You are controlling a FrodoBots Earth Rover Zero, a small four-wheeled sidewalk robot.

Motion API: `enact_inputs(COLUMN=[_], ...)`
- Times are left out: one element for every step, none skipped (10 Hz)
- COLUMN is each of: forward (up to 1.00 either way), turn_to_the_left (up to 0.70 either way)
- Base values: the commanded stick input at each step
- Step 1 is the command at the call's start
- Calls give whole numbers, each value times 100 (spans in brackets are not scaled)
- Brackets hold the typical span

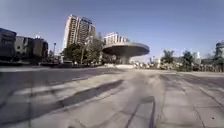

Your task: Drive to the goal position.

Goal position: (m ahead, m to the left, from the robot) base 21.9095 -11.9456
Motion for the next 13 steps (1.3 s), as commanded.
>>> enact_inputs(forward=[70,70,70,70,70,70,70,70,70,70,70,70,70], turn_to_the_left=[-2,-2,-2,-2,-1,-2,-2,-2,-6,-35,-35,-35,-35])
